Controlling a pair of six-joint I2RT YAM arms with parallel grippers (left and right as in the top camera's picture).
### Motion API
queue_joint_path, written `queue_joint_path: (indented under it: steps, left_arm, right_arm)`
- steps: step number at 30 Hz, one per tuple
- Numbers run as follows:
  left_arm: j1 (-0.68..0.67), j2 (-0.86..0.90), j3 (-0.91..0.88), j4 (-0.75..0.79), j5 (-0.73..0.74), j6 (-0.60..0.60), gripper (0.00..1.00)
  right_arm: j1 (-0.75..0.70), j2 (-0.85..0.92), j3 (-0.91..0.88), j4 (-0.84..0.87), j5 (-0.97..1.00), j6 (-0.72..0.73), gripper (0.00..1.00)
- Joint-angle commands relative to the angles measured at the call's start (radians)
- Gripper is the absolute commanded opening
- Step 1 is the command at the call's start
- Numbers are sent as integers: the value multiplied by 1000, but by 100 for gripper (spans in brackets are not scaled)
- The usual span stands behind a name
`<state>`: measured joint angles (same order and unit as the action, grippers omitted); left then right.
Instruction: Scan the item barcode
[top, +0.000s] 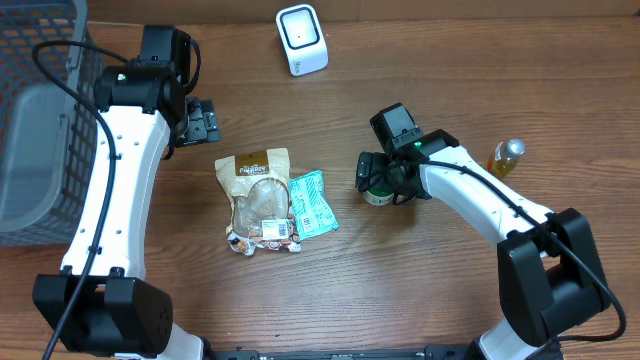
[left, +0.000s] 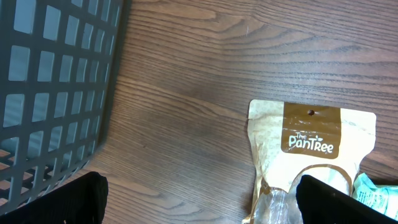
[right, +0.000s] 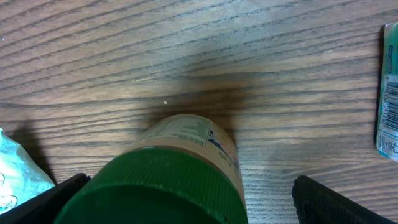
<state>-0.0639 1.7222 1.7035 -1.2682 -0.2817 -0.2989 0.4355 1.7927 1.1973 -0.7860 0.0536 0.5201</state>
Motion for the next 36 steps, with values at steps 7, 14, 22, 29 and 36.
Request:
queue_joint_path:
  steps: [7, 14, 22, 29, 36]
  left_arm:
    - [5, 4, 14, 1, -13, 7, 100]
    - [5, 4, 14, 1, -13, 7, 100]
    - [5, 4, 14, 1, -13, 7, 99]
    - [5, 4, 14, 1, -13, 7, 99]
    - [5, 4, 14, 1, -13, 7, 100]
  right_arm:
    - [2, 3, -7, 11, 12, 4, 100]
    - [2, 3, -7, 18, 12, 4, 100]
    - [2, 3, -7, 18, 12, 4, 100]
    - [2, 3, -7, 18, 12, 4, 100]
    - [2, 3, -7, 19, 12, 4, 100]
